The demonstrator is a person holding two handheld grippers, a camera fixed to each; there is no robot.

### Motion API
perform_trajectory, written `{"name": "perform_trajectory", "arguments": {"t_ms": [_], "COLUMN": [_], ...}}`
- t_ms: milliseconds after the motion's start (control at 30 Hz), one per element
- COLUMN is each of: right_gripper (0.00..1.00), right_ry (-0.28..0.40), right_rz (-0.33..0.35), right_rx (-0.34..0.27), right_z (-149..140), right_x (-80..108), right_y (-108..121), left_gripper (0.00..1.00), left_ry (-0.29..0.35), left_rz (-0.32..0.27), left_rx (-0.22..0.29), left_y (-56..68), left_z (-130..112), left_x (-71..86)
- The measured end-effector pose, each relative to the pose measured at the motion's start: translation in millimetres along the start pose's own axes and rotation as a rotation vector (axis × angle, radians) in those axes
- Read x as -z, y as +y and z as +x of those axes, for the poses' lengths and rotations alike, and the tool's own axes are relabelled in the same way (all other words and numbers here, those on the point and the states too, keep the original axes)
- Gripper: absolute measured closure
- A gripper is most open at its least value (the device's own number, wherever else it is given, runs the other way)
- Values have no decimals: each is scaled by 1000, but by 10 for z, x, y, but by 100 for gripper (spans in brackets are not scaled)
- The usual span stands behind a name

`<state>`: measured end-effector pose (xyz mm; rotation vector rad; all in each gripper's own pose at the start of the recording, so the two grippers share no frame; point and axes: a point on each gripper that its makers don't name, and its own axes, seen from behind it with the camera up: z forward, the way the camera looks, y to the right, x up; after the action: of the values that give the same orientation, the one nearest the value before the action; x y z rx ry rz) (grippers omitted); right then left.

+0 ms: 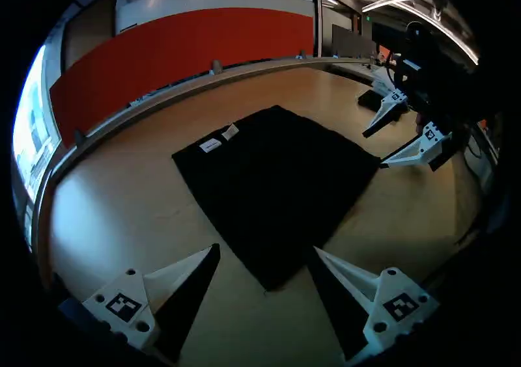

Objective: Fold towel

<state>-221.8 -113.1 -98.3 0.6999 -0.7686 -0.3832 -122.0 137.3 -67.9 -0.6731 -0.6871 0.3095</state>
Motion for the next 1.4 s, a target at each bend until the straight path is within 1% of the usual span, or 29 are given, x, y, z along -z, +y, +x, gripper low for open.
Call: {"name": "perform_trajectory", "arguments": {"t_ms": [367, 600, 700, 800, 900, 1067, 1133, 1267, 1333, 1400], "right_gripper": [0, 4, 5, 6, 10, 20, 21, 26, 29, 34], "right_ry": [-27, -36, -37, -38, -40, -43, -43, -42, -45, -50], "right_rz": [18, 30, 33, 41, 51, 68, 70, 74, 76, 78], "right_rx": [-3, -6, -8, -4, -1, -11, -14, -11, -9, -9], "right_z": [-132, -156, -160, -155, -152, -155, -159, -164, -167, -171], "right_x": [-23, -30, -34, -38, -43, -50, -50, -52, -49, -45], "right_y": [2, 1, 5, -3, -22, -55, -57, -61, -64, -64], "left_gripper": [5, 5, 5, 5, 5, 6, 7, 14, 20, 21], "left_ry": [-81, -134, -147, -148, -152, -162, -164, -170, -173, -176], "left_rz": [-19, -36, -41, -44, -44, -41, -40, -39, -37, -34], "left_rx": [5, 22, 30, 24, 15, 19, 19, 21, 23, 28], "left_y": [54, 84, 100, 112, 116, 119, 121, 124, 123, 121], "left_z": [-232, -342, -374, -372, -372, -375, -374, -370, -367, -363], "left_x": [-107, -152, -170, -176, -181, -183, -180, -174, -172, -170]}}
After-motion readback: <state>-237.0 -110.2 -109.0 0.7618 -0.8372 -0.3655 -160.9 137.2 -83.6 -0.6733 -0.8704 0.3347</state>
